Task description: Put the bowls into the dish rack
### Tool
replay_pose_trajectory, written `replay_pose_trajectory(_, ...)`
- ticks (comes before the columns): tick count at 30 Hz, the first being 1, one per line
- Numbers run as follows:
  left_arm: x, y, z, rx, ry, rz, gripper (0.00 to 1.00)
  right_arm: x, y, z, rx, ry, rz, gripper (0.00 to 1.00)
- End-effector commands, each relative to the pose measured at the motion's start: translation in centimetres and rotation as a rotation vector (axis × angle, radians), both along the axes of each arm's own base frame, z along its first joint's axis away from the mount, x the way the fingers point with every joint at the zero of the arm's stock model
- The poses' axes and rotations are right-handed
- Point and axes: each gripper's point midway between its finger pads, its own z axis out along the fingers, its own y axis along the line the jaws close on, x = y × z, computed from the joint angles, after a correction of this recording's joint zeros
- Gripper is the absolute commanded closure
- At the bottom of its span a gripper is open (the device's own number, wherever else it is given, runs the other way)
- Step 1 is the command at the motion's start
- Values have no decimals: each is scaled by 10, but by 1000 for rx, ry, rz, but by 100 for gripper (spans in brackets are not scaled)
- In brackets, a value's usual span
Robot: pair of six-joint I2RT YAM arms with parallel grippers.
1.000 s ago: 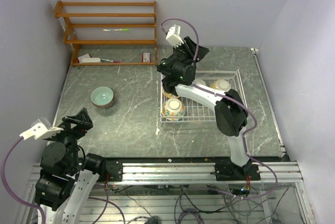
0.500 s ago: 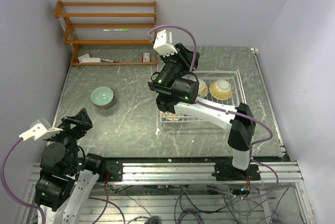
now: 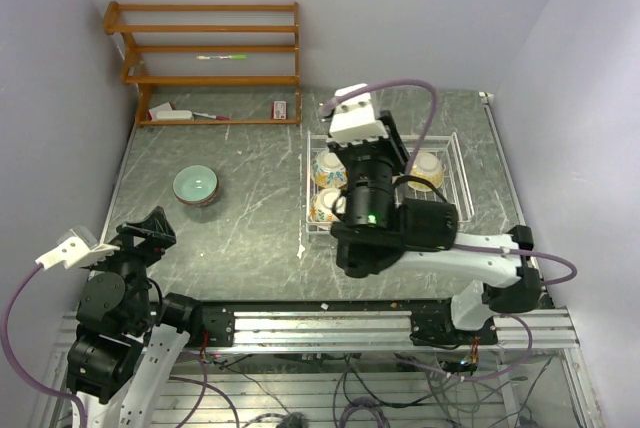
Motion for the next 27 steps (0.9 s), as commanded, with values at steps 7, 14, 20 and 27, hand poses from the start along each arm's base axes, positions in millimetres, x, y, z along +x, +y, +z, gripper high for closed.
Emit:
replay_pose_trajectory(7, -2, 5, 7, -19, -14, 27, 5, -64, -3, -8, 273, 76, 277, 64)
replay_pose_trajectory(14, 1, 4, 5, -12, 2, 25, 5, -92, -19, -2, 440, -5, 441, 64)
replay_pose_trajectory(20, 2, 4, 4, -8, 15, 30, 5, -125, 39, 19, 561, 10, 980, 60)
replay_pose_trajectory(27, 3, 4, 4, -7, 16, 30, 5, -109, 48, -8, 496, -59, 978, 55)
